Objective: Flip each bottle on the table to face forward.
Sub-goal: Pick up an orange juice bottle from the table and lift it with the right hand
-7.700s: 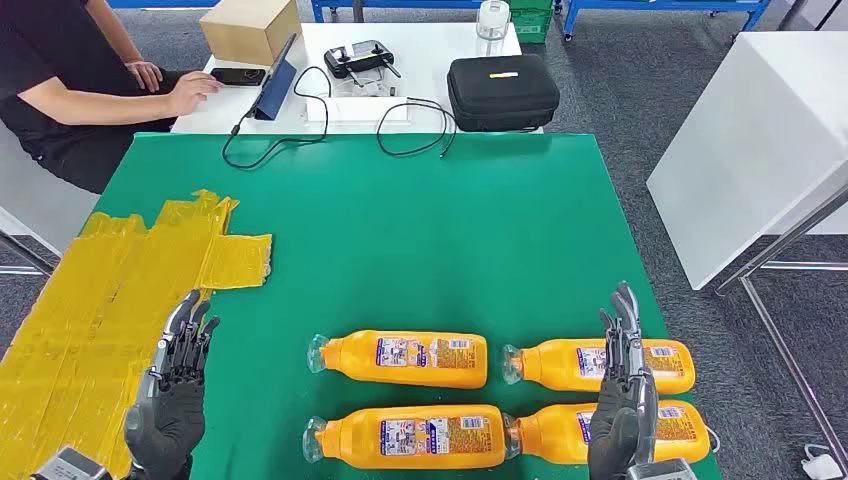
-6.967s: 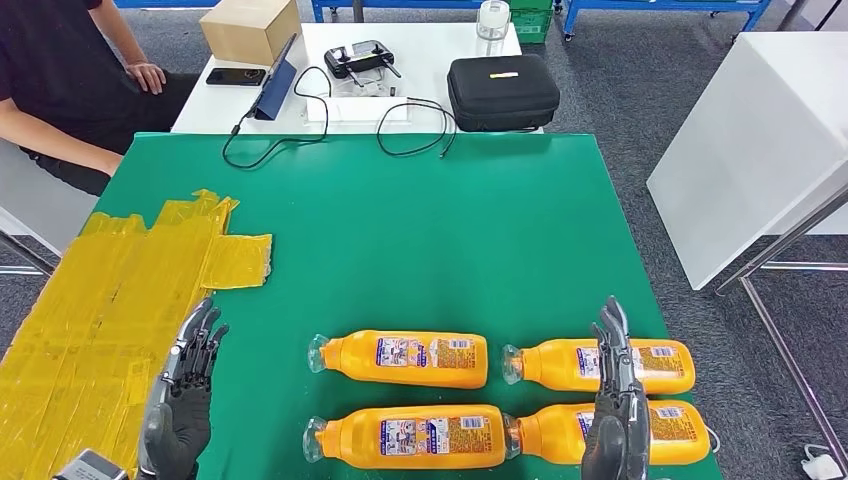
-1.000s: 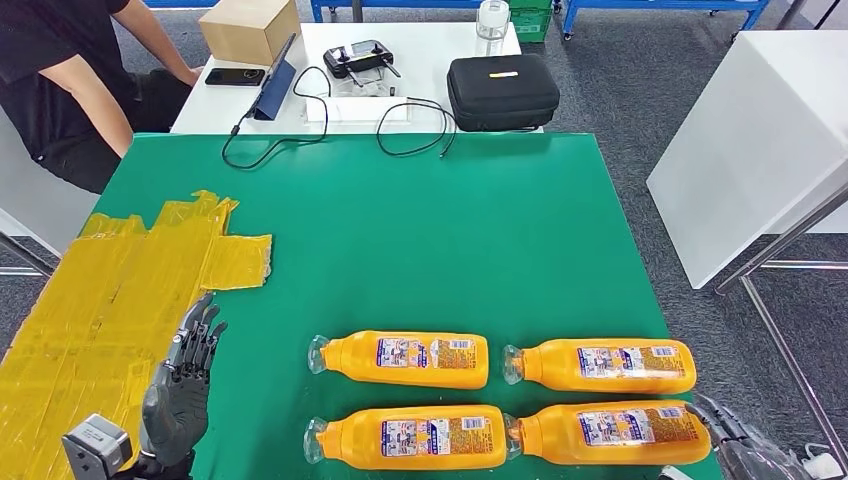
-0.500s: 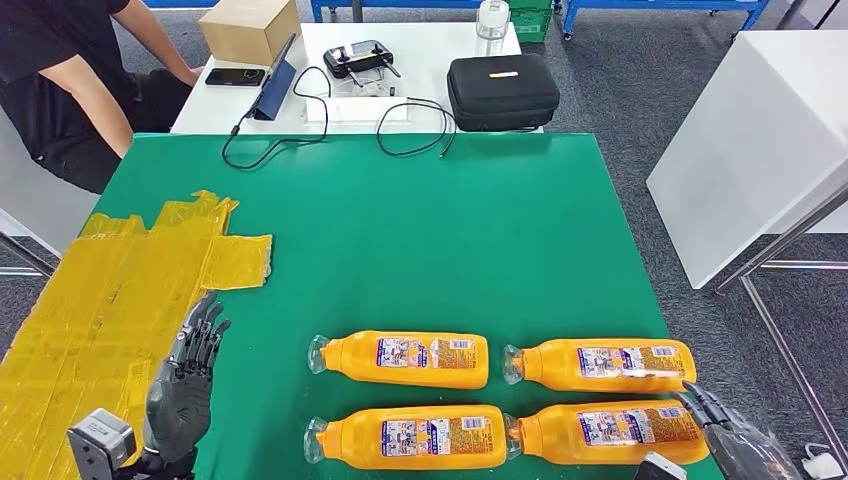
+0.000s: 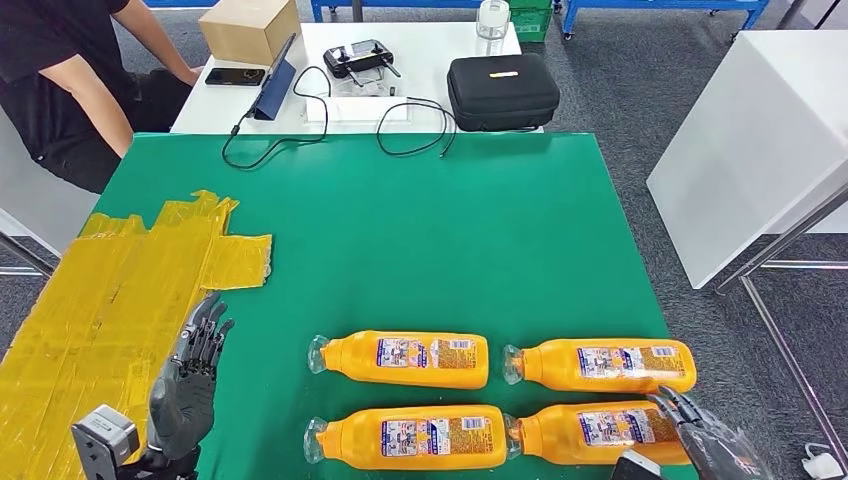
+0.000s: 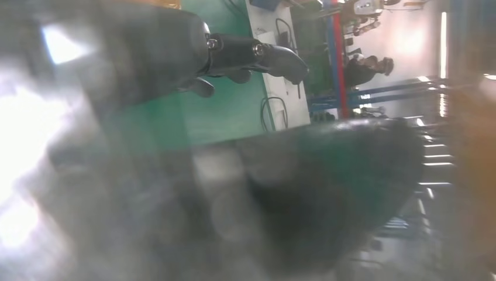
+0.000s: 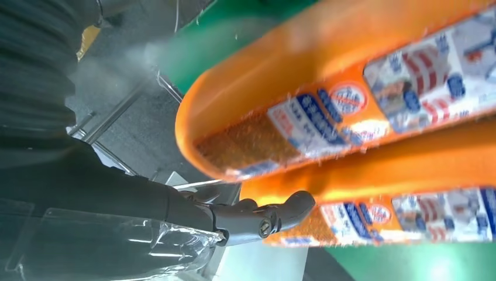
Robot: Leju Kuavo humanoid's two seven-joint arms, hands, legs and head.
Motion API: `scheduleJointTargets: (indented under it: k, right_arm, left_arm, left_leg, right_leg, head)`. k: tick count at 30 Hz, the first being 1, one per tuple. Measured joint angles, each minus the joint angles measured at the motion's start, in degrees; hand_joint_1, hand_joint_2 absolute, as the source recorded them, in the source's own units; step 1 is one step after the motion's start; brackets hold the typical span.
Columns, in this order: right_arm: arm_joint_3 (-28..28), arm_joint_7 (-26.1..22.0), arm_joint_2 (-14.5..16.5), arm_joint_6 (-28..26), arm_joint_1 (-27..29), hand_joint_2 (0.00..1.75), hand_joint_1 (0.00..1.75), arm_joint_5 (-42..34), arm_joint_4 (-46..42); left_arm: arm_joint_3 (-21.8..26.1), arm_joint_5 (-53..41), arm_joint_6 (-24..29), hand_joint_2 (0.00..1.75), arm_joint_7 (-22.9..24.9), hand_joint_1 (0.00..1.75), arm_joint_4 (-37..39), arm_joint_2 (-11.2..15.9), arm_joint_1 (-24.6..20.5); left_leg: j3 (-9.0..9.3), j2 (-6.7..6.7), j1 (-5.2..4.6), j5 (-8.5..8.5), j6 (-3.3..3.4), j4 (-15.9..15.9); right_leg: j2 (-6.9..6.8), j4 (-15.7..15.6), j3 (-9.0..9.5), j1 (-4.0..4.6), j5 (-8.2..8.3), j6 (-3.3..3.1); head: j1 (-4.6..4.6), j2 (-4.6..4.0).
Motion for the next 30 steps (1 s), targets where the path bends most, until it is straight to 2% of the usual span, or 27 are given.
scheduleJointTargets:
  k: [9, 14, 15, 19, 22, 25, 30]
  right_arm:
    - [4.57, 2.50, -2.49, -1.21, -1.84, 1.75, 0.00, -1.65, 3.08]
    - [8.92, 6.90, -6.50, -2.79, -2.53, 1.75, 0.00, -6.62, 4.76]
    - [10.10, 8.00, -7.73, -3.55, -2.72, 1.75, 0.06, -8.07, 5.11]
    - [16.61, 12.80, -12.89, -8.14, -5.35, 1.75, 1.39, -12.69, 7.31]
    - [22.77, 15.70, -14.82, -10.86, -9.99, 1.75, 1.49, -13.65, 11.01]
    - [27.82, 16.19, -15.30, -11.99, -14.07, 1.75, 1.50, -14.76, 15.79]
    - [32.44, 15.75, -15.73, -12.81, -18.33, 1.75, 1.50, -15.88, 20.16]
  left_arm:
    - [-0.62, 0.18, 0.37, 0.00, 0.22, 0.00, 0.51, 0.20, -0.63]
    - [-1.37, 0.84, 1.14, 0.00, 0.54, 0.00, 1.22, 0.64, -1.39]
    - [-1.63, 1.03, 1.35, 0.00, 0.57, 0.00, 1.43, 0.79, -1.59]
    - [-2.82, 1.99, 2.65, 0.00, 0.84, 0.00, 2.29, 1.50, -2.36]
    - [-3.77, 2.54, 3.42, 0.00, 1.38, 0.00, 2.70, 1.95, -3.03]
    - [-4.60, 2.96, 3.72, 0.00, 1.80, 0.00, 3.11, 2.35, -3.69]
    - [-5.34, 3.16, 3.84, 0.00, 1.97, 0.00, 3.54, 2.80, -4.48]
  left_leg:
    - [0.15, 0.01, 0.00, -0.02, 0.00, 0.00]
    - [0.28, 0.02, 0.00, -0.07, -0.01, 0.00]
    - [0.31, 0.03, 0.01, -0.07, -0.01, 0.00]
    - [0.68, 0.21, 0.15, -0.15, -0.03, 0.00]
    - [1.15, 0.36, 0.56, -0.30, -0.16, -0.01]
    - [1.58, 0.39, 0.94, -0.41, -0.28, -0.03]
    - [2.29, 0.84, 1.49, -0.77, -0.48, -0.05]
  right_leg:
    - [0.01, 0.00, -0.20, 0.01, -0.01, -0.01]
    - [0.06, -0.01, -0.30, 0.02, -0.03, -0.01]
    - [0.08, -0.03, -0.26, 0.03, -0.03, -0.01]
    - [0.22, -0.21, 0.09, 0.17, -0.03, -0.02]
    - [0.43, -0.61, 0.64, 0.52, -0.01, -0.05]
    - [0.50, -0.99, 1.26, 0.90, 0.00, -0.09]
    - [0.82, -1.59, 2.12, 1.42, 0.09, -0.39]
  head:
    - [0.01, 0.00]
    - [0.01, 0.00]
    - [0.02, 0.00]
    - [0.02, 0.00]
    - [0.04, 0.00]
    - [0.12, 0.00]
    - [0.17, 0.00]
